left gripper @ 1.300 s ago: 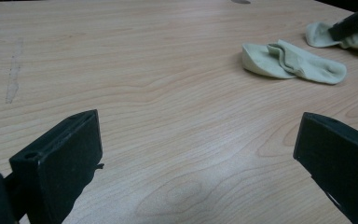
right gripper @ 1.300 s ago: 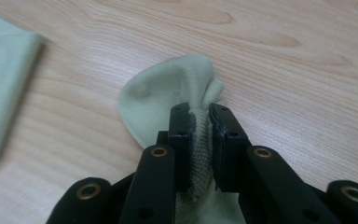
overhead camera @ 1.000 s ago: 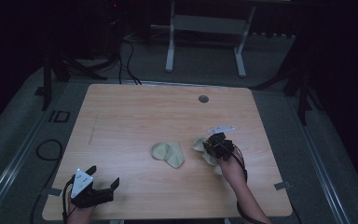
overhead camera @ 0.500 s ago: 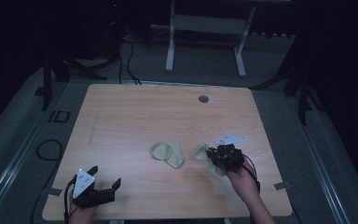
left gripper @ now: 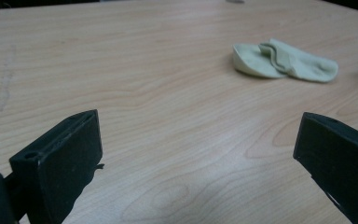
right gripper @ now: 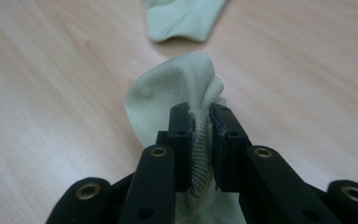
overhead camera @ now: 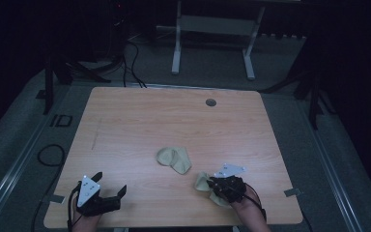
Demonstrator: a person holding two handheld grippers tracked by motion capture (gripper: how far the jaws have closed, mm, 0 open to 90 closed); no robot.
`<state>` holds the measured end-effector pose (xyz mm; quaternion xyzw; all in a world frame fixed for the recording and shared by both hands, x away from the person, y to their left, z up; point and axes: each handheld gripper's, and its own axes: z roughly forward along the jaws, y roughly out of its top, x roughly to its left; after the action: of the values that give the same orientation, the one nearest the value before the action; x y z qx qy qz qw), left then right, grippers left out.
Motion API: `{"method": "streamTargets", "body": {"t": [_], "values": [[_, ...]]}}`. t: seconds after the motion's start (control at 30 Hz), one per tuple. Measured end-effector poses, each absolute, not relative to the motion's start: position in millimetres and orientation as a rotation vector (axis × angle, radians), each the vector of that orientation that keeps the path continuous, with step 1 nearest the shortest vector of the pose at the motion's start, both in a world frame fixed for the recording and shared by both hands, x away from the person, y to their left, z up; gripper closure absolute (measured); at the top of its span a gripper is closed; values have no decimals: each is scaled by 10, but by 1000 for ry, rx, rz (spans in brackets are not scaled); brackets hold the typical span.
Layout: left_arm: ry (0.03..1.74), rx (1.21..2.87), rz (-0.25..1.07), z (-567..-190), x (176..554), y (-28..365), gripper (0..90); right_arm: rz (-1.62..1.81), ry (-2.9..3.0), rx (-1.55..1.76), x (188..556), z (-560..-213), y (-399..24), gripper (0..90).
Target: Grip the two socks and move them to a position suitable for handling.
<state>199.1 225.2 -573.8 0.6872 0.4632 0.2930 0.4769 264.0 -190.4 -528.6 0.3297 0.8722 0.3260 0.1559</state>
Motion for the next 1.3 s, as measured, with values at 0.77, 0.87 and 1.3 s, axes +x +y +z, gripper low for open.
{"method": "streamTargets", "body": {"t": [0.77,0.87,1.3], "values": [[891,1811,479,-5520,1970,1567,9,909,2592,871,2477,-5602,-1693,386],[818,1838,440,-5452,1991,1418,63,929,2591,908,2499,-5531,-1703,338],[581,1949,325,-5312,2137,771,776,964,2597,872,2302,-5261,-1808,578]]}}
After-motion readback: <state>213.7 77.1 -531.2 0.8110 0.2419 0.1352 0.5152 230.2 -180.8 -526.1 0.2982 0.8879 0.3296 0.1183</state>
